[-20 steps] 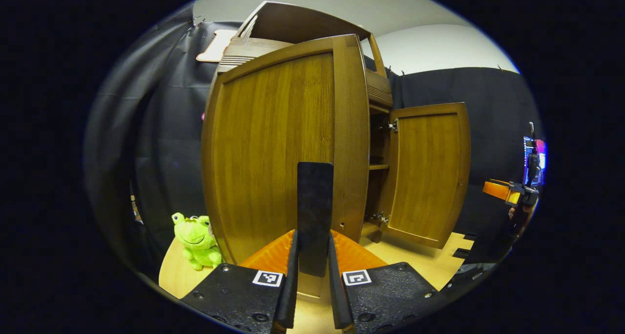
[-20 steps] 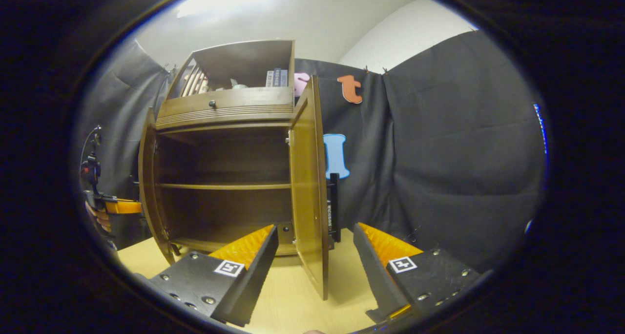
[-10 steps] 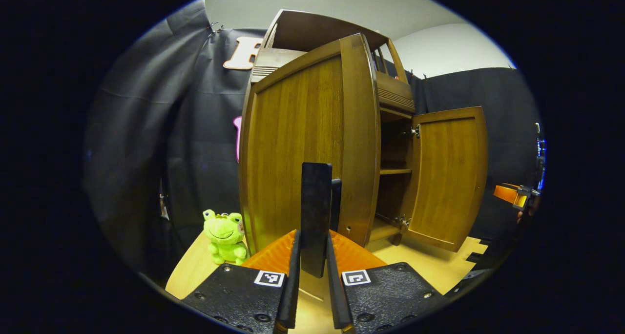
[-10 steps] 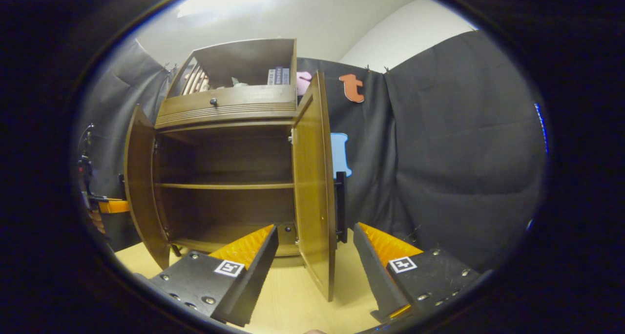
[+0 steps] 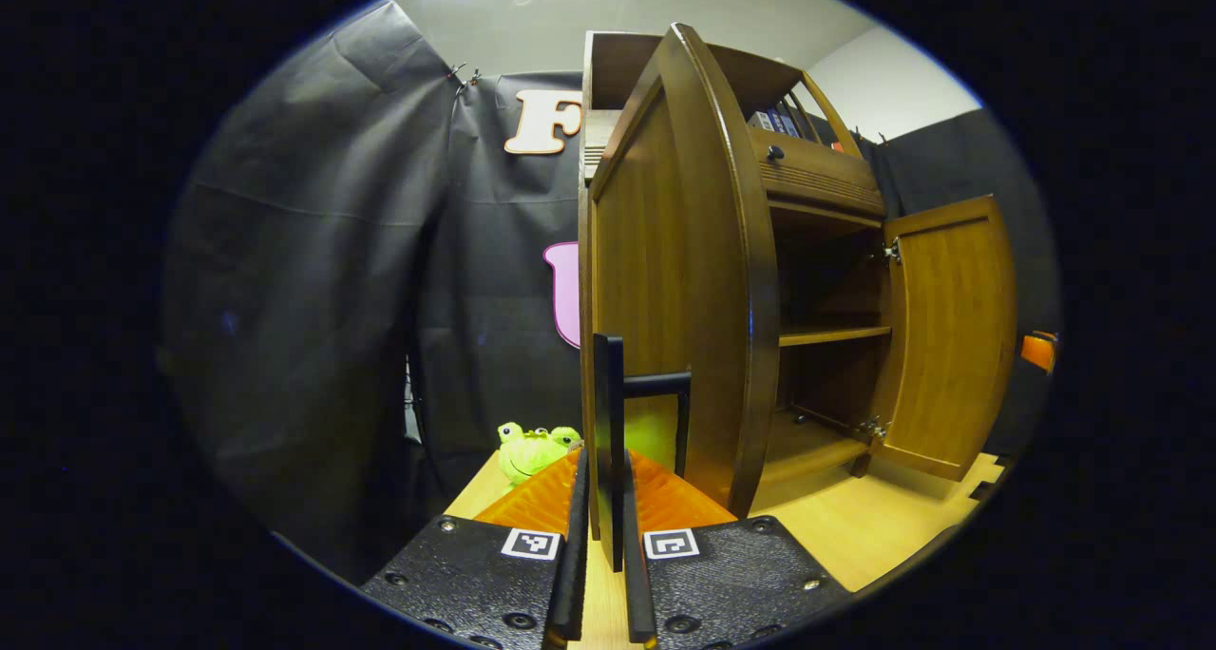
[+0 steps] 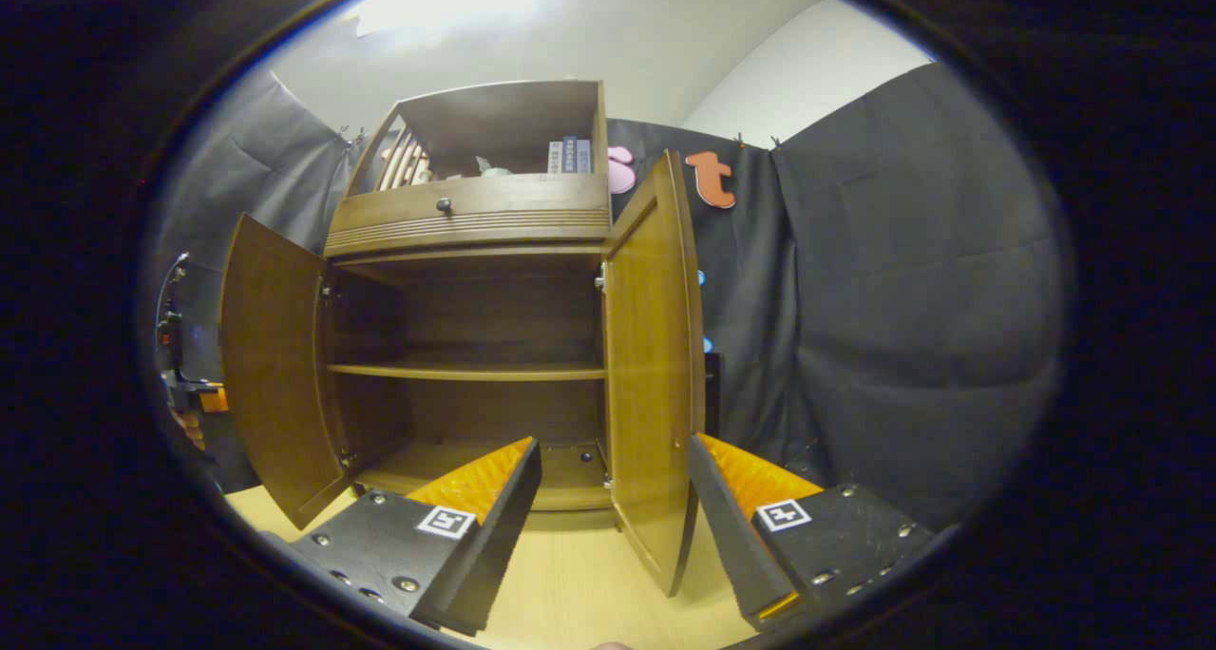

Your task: Open the right door of the double-door shoe cabinet with the right hand, and open the left door with the left hand.

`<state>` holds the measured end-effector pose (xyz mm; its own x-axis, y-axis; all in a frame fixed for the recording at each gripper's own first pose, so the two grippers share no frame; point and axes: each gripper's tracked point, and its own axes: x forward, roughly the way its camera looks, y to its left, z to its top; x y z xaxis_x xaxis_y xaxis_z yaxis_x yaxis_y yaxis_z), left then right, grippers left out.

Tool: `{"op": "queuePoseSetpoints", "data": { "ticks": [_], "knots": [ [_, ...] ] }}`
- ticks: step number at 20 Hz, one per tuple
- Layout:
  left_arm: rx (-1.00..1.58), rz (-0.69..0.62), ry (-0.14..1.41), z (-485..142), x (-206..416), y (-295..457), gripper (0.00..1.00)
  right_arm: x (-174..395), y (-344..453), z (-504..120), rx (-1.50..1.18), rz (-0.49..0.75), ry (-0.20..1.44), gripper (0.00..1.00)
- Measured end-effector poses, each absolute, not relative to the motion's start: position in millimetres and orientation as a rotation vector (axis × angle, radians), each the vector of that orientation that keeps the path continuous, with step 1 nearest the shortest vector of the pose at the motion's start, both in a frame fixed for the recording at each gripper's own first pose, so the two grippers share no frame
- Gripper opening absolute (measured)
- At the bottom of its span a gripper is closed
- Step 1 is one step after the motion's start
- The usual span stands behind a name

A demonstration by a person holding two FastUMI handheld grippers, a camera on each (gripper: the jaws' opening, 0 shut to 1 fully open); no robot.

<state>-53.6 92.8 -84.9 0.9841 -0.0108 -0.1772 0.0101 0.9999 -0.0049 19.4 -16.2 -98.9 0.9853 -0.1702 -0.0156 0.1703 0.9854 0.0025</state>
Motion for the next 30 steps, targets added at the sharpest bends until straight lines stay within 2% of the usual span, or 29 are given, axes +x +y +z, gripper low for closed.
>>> {"op": "queuePoseSetpoints", "data": {
  "ticks": [3,4,5,7,8,9,10,11,12,15,16,17,18,19,22,23,24,27,30],
  "knots": [
    [-0.029,-0.05,0.187,-84.3,-53.2,104.8,0.13,21.9,-8.3,-100.0,0.012,-0.159,0.019,0.92],
    [-0.028,-0.066,0.185,-84.2,-54.0,107.3,0.13,23.8,-5.3,-99.3,0.014,-0.151,0.022,0.92],
    [-0.022,-0.079,0.182,-83.1,-54.6,110.8,0.18,26.1,-2.7,-98.1,0.013,-0.143,0.024,0.92],
    [-0.02,-0.1,0.182,-83.4,-55.7,119.2,0.17,28.9,-2.5,-94.1,0.009,-0.142,0.01,0.92],
    [-0.027,-0.098,0.175,-84.1,-55.2,128.4,0.1,30.6,-2.8,-94.5,0.007,-0.143,0.005,0.92],
    [-0.034,-0.096,0.175,-83.1,-54.7,135.1,0.09,32.0,-2.6,-97.2,0.011,-0.145,0.006,0.92],
    [-0.047,-0.1,0.173,-83.4,-53.5,138.5,0.02,34.2,-0.5,-100.2,0.018,-0.137,0.011,0.87],
    [-0.058,-0.107,0.172,-82.3,-53.4,139.1,0.01,35.1,5.0,-104.0,0.027,-0.123,0.017,0.92],
    [-0.052,-0.114,0.173,-84.1,-55.6,137.3,0.01,37.5,8.6,-105.9,0.036,-0.114,0.023,0.87],
    [-0.024,-0.134,0.176,-83.8,-56.8,136.4,0.0,39.9,13.7,-106.5,0.039,-0.108,0.011,0.87],
    [-0.02,-0.147,0.175,-84.2,-55.3,135.5,0.02,40.8,13.2,-107.3,0.041,-0.114,0.009,0.92],
    [-0.021,-0.137,0.18,-84.7,-54.5,138.9,0.09,41.8,13.3,-110.8,0.047,-0.116,0.015,0.92],
    [-0.017,-0.122,0.183,-85.8,-54.4,141.3,0.07,42.5,14.8,-113.3,0.054,-0.113,0.021,0.92],
    [-0.018,-0.111,0.183,-85.8,-53.5,144.0,0.12,42.8,15.0,-114.4,0.056,-0.111,0.027,0.92],
    [-0.033,-0.091,0.179,-83.4,-57.5,146.3,0.3,37.1,6.8,-110.1,0.044,-0.124,0.022,0.92],
    [-0.039,-0.07,0.17,-80.4,-58.8,149.8,0.45,34.5,1.7,-109.8,0.047,-0.133,0.02,0.92],
    [-0.038,-0.049,0.168,-80.1,-61.0,154.8,0.51,32.9,-3.4,-108.3,0.055,-0.14,0.017,0.92],
    [-0.043,0.018,0.148,-68.4,-77.4,162.5,0.66,26.3,-18.6,-106.1,0.063,-0.173,0.01,0.92],
    [-0.042,0.066,0.025,-26.0,-95.4,167.8,0.81,20.9,-26.8,-95.9,0.076,-0.194,-0.018,0.92]
  ]
}}
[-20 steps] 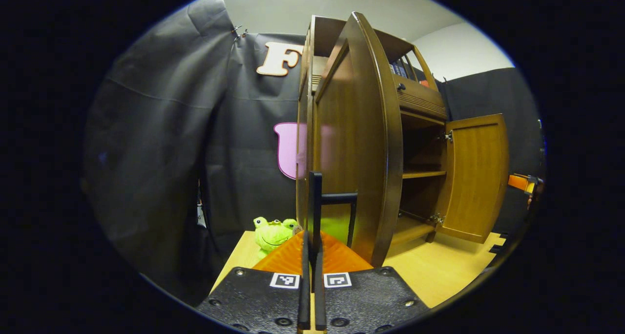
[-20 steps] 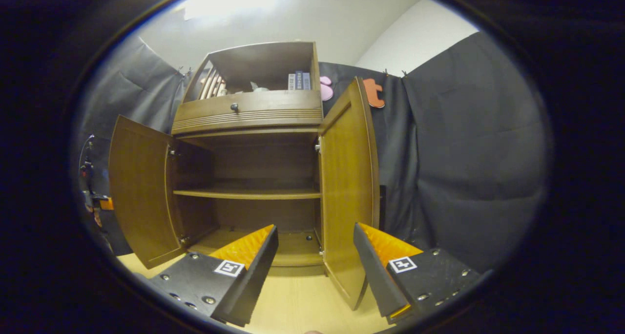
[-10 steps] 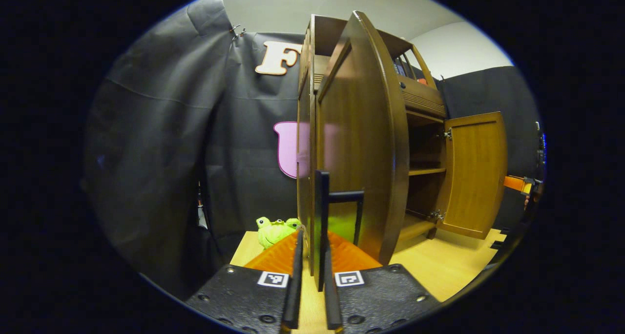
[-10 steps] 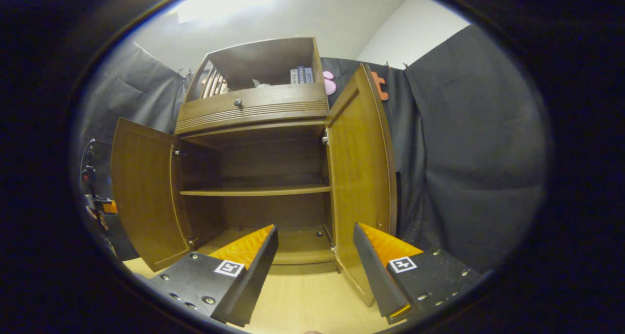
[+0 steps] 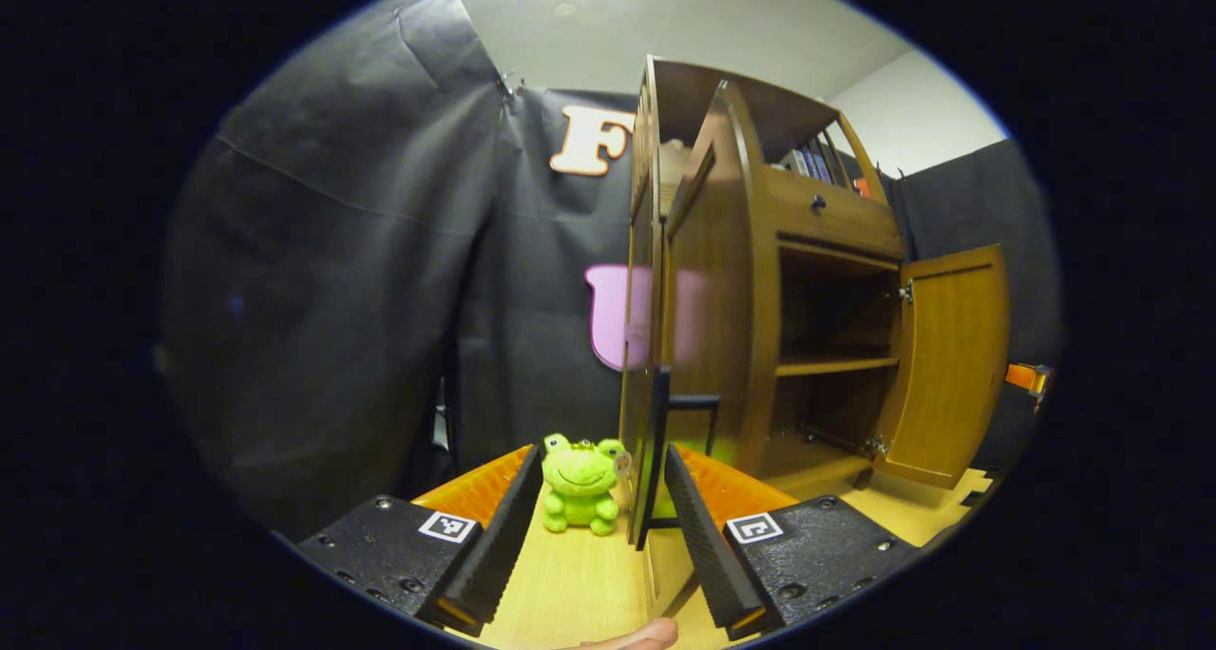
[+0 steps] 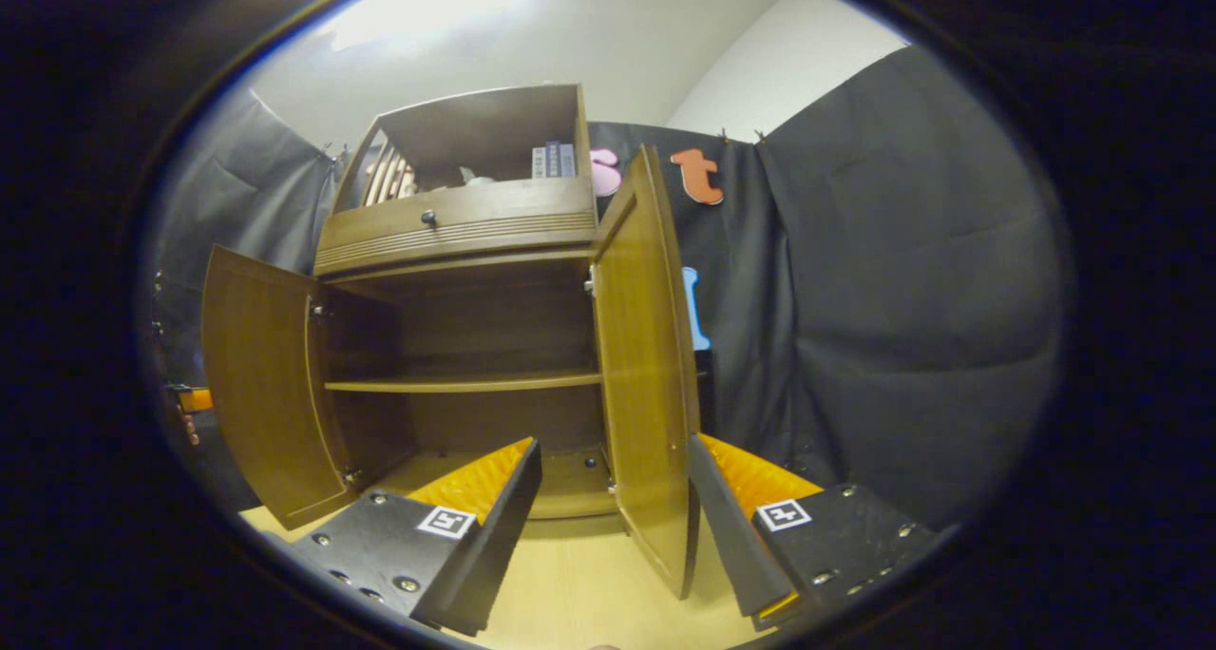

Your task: Open the right door of the double-door shoe cabinet with the right hand, and open the left door with the left hand.

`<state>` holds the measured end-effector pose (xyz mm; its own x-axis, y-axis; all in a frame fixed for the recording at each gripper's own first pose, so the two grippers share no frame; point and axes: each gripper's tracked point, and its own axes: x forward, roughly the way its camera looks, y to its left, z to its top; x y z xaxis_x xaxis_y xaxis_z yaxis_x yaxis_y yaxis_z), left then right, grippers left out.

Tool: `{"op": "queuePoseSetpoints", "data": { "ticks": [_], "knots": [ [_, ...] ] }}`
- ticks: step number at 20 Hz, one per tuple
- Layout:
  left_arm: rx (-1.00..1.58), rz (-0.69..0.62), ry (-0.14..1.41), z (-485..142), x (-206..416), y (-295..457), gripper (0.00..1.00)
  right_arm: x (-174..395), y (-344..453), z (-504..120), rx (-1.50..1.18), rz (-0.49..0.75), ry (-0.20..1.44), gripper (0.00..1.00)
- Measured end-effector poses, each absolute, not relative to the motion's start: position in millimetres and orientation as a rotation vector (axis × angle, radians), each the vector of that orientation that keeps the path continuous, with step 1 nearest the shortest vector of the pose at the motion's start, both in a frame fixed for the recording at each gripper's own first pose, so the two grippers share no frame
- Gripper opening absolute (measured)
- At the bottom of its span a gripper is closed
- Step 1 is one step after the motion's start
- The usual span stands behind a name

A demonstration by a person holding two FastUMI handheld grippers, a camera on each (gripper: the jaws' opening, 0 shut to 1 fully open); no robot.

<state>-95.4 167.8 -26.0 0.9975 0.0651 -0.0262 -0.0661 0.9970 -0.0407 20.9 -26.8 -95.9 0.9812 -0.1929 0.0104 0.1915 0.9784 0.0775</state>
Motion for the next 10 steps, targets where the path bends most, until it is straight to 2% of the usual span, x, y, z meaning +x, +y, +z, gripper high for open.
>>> {"op": "queuePoseSetpoints", "data": {
  "ticks": [3,10],
  "knots": [
    [-0.054,0.066,-0.064,14.1,-111.0,152.7,0.89,19.4,-24.5,-91.9,0.069,-0.184,-0.019,0.92],
    [-0.04,0.065,-0.068,42.6,-113.8,96.7,0.92,11.9,-14.3,-79.4,0.039,-0.159,-0.027,0.92]
  ]
}}
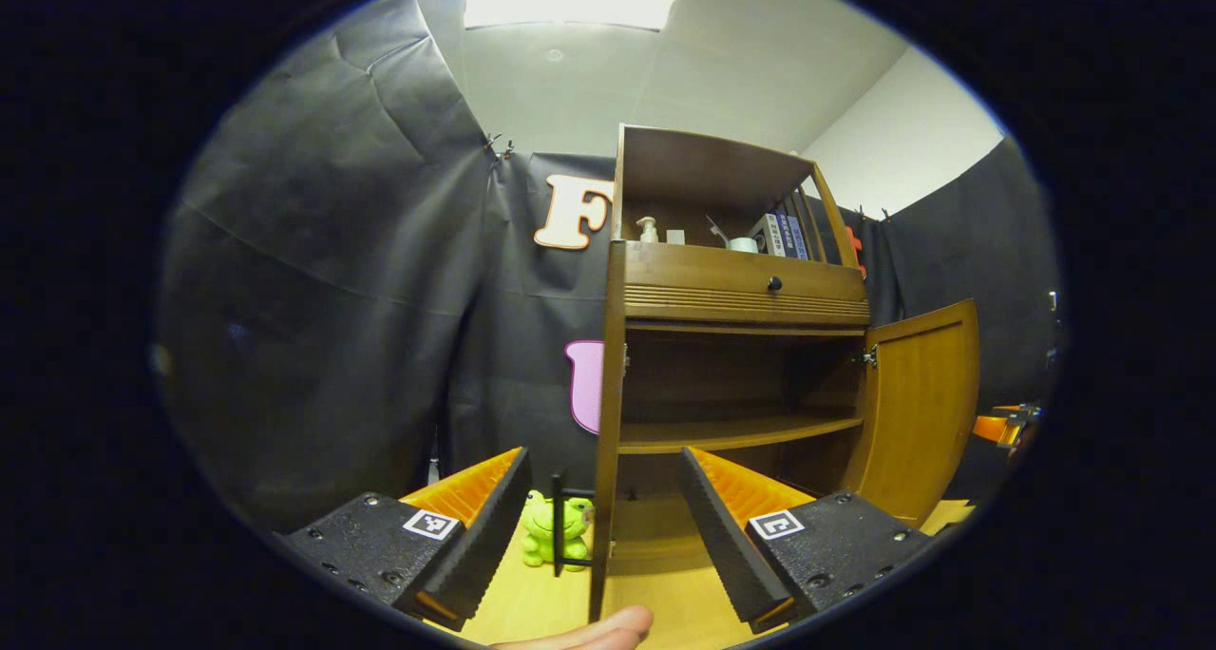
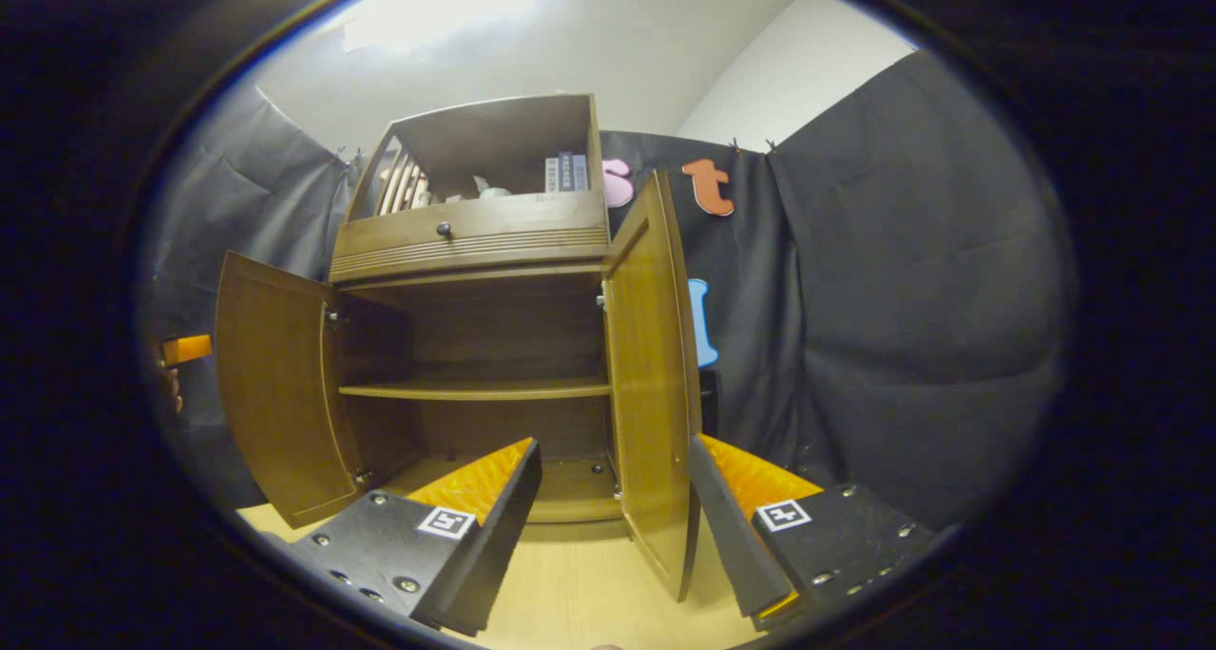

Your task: Open the right door of the double-door shoe cabinet with the right hand, and open the left door with the left hand.

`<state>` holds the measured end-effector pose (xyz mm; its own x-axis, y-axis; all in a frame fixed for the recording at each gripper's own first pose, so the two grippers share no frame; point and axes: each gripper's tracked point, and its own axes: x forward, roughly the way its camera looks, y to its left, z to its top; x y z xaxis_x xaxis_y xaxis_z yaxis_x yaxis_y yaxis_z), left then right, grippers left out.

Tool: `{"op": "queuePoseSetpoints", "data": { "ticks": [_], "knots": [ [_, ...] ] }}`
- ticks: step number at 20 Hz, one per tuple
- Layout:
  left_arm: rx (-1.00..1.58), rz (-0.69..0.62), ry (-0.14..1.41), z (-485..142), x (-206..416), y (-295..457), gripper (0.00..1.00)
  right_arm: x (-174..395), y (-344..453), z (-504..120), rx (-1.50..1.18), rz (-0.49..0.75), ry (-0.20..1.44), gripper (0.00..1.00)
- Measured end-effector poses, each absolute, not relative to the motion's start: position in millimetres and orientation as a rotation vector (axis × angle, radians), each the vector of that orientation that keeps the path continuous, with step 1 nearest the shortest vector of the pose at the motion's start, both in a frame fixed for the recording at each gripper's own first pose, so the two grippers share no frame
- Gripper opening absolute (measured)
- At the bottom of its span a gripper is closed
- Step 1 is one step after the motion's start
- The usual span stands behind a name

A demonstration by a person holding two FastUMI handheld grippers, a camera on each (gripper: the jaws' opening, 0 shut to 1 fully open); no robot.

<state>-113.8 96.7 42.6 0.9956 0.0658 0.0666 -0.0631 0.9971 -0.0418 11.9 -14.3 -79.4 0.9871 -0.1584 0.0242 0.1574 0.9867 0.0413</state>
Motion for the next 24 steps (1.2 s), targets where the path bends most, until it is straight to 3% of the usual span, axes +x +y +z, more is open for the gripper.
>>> {"op": "queuePoseSetpoints", "data": {
  "ticks": [4,8,11,14,16,21,24],
  "knots": [
    [-0.075,0.092,-0.031,40.8,-94.8,67.1,0.92,13.5,-9.8,-65.6,0.03,-0.144,-0.043,0.92],
    [-0.003,0.257,-0.029,44.2,-83.4,65.6,0.92,22.9,2.3,-60.2,0.028,-0.121,-0.039,0.92],
    [-0.045,0.14,-0.041,44.9,-73.1,14.4,0.92,38.0,21.6,-65.0,0.018,-0.089,-0.022,0.92],
    [-0.04,0.119,-0.063,53.1,-67.1,-7.4,0.95,54.4,33.9,-66.3,0.005,-0.07,-0.011,0.92],
    [-0.04,0.108,-0.082,56.1,-60.8,-22.3,0.91,64.5,39.4,-66.3,0.023,-0.074,-0.017,0.92],
    [-0.051,0.008,-0.082,42.6,-36.2,-71.4,0.92,89.8,78.3,-66.4,0.024,0.003,-0.013,0.92],
    [0.019,-0.034,-0.013,15.2,-20.4,-94.2,0.92,105.5,80.1,-69.3,0.036,-0.044,0.001,0.92]
  ]
}}
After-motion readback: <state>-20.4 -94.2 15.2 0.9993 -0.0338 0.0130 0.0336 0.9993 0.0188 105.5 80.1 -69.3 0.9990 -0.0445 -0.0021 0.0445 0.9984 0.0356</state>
